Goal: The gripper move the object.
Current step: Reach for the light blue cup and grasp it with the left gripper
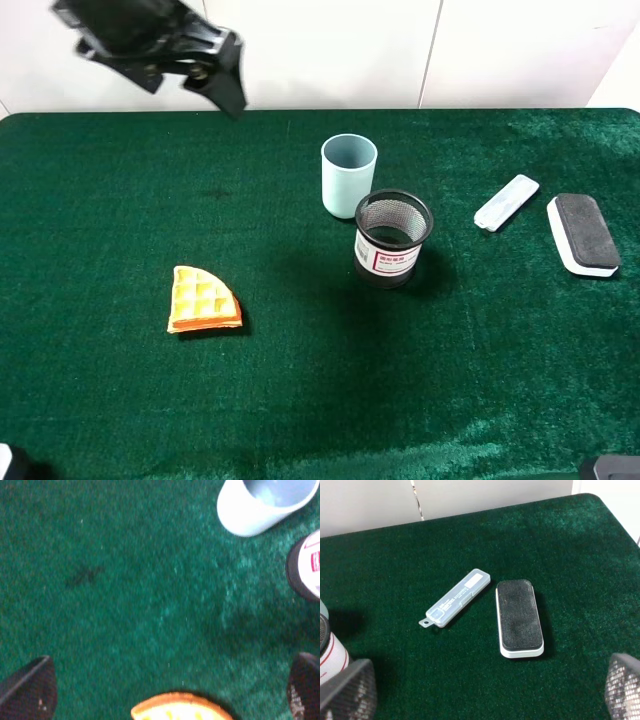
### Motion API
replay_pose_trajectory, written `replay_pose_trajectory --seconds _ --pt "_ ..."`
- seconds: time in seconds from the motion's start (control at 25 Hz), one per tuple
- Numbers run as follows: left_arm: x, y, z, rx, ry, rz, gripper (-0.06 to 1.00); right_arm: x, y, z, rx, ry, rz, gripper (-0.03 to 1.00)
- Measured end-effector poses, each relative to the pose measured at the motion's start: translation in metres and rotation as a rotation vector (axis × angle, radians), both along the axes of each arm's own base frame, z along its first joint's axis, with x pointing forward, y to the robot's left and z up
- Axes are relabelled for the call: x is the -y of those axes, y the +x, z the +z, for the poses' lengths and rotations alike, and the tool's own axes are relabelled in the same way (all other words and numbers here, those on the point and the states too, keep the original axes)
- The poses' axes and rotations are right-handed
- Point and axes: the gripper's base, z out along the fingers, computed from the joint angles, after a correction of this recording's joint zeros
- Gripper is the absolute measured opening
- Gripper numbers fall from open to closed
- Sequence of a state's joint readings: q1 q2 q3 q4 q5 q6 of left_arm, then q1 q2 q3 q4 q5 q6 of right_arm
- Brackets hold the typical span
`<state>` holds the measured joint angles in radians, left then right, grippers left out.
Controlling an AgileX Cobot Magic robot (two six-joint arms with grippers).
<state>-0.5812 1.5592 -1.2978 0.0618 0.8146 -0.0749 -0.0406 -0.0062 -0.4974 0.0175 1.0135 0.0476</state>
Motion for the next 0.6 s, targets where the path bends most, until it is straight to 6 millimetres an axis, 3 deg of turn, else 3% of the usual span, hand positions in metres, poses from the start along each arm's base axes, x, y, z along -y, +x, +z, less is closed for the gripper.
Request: replay_pose_trajectory --seconds 0.6 --pt "0.067 0.06 -0.035 -0.033 0.022 0.011 0.92 0.0 0.0 0.0 0.0 0.0 0.0 0.7"
